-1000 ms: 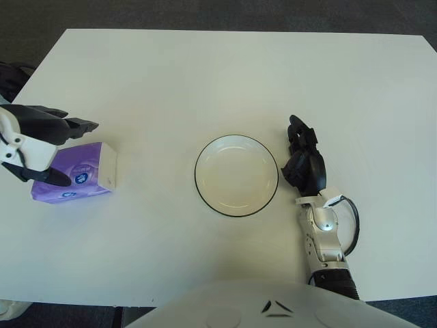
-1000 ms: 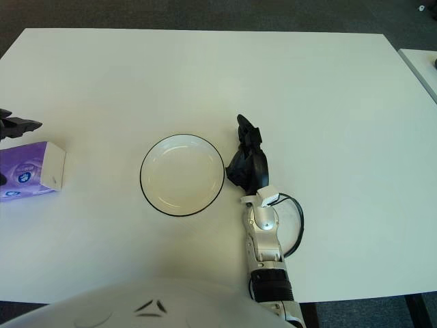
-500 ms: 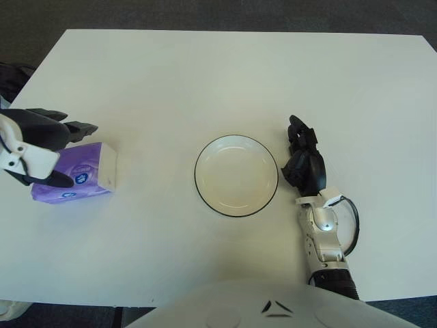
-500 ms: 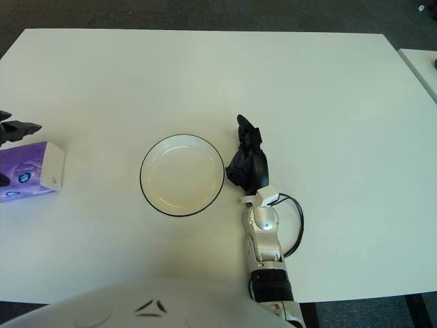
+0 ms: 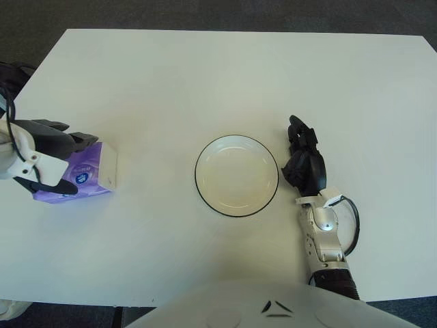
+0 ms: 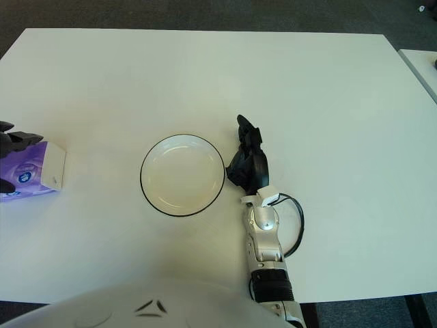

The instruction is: Put the tissue paper into the plate.

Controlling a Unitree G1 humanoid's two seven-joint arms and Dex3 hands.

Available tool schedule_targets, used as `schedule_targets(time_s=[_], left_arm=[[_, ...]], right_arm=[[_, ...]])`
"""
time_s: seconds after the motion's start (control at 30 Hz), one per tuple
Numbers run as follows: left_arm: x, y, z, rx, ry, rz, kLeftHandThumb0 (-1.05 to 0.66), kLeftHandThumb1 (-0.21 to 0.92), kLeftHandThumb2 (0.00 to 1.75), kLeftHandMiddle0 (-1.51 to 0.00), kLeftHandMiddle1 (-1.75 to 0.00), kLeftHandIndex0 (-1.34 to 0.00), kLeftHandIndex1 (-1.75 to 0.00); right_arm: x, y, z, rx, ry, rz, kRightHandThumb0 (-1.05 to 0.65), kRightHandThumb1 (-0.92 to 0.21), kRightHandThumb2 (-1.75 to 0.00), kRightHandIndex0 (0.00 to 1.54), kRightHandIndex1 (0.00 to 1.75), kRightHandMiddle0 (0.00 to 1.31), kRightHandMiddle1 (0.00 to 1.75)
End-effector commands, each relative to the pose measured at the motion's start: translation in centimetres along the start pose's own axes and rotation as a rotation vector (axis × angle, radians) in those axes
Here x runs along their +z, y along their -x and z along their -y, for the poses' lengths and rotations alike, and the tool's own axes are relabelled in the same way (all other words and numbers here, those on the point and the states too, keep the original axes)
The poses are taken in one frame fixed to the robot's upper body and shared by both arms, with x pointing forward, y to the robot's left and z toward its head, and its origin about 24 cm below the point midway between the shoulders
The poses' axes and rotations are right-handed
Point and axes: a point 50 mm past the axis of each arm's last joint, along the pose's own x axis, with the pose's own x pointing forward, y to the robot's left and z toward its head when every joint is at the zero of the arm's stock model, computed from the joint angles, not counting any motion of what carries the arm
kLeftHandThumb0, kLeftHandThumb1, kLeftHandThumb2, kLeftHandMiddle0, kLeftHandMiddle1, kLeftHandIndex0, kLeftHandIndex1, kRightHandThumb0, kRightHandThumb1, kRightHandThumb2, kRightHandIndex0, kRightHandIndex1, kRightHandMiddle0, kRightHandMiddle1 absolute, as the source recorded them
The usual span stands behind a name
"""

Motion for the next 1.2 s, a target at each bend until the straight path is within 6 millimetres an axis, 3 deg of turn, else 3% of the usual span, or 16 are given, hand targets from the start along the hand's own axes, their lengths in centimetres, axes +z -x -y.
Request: schedule_targets(time_s=[0.0, 0.7, 1.17], left_arm=[[0.0, -0.2, 0.1, -0.03, 0.011, -0.016, -1.05, 0.92, 0.5, 0.0, 0.0, 0.0, 0.0], [1.2, -2.4, 1.2, -0.151, 0.067, 0.058, -0.98, 0.92, 0.49, -0.01, 0.0, 0.0, 0.0], [1.5, -2.3, 1.4, -0.15, 0.192, 0.035, -0.93, 0.92, 0.46, -0.06, -0.03, 0.0, 0.0]], right_arm=[[-4.3, 3.4, 1.1, -0.046, 0.008, -0.282, -0.68, -0.92, -1.06, 0.22, 0.01, 0.0, 0.54], [-4.3, 3.4, 1.6, -0.05, 0.012, -0.276, -0.72, -0.92, -1.05, 0.22, 0.0, 0.0, 0.51], [-4.2, 3.5, 1.9, -0.053, 0.011, -0.274, -0.72, -0.92, -1.03, 0.22, 0.0, 0.0, 0.51]])
